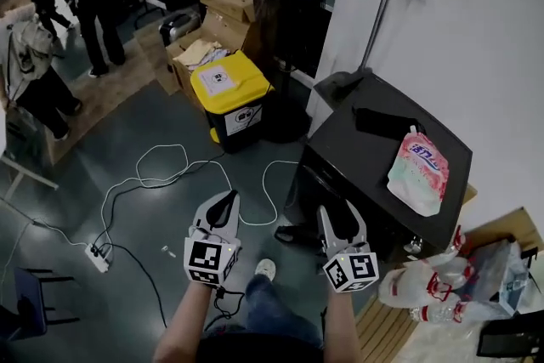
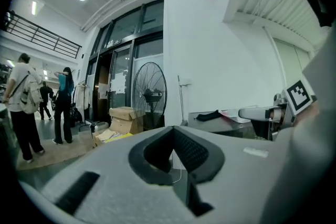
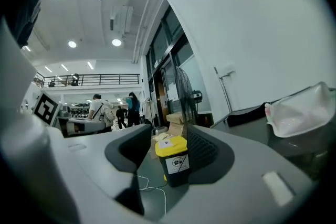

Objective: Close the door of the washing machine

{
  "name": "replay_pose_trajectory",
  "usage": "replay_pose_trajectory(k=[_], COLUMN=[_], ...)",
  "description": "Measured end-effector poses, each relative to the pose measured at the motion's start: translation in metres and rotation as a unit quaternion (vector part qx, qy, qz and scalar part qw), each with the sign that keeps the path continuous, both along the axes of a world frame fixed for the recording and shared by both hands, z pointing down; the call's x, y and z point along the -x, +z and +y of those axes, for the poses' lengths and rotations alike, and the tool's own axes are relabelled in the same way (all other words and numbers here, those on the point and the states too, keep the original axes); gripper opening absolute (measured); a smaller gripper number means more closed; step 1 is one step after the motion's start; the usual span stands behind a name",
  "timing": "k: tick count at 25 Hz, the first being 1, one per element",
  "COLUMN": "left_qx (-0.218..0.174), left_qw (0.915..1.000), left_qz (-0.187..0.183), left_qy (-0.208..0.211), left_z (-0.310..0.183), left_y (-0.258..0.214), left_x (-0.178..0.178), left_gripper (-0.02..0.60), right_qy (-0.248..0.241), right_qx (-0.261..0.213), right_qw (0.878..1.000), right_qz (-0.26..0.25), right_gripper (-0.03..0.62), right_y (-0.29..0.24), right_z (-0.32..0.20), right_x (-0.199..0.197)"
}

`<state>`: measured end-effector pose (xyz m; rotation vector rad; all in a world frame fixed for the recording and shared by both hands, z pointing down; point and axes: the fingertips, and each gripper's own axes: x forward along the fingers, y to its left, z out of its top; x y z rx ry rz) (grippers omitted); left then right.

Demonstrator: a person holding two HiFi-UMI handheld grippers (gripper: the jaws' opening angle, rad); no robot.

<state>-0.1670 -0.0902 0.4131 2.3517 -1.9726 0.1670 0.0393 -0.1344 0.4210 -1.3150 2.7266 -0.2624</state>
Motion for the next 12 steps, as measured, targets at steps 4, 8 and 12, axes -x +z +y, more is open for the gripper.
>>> replay_pose_trajectory(k=[4, 8, 12], left_qx=[0.012, 0.025, 0.030], left_qw=[0.9998, 0.9989, 0.9973], left_qz=[0.013, 0.020, 0.021], left_qy=[0.012, 0.035, 0.063], left_z=[-0.070, -0.104, -0.132], left_y=[0.005, 0.009, 0.013], left_x=[0.008, 0.003, -0.002], left_gripper=[0.008, 0.008, 0.008], right_qy=[0.003, 0.011, 0.024], right_qx=[0.019, 0.030, 0.035], right_qw=[1.000, 0.999, 0.999], right_qz=[0.003, 0.010, 0.019], right_gripper=[0.204, 0.204, 0.204], right_y=[0.011, 0.014, 0.018], right_z=[-0.053, -0.076, -0.085], right_x=[0.014, 0.018, 0.020])
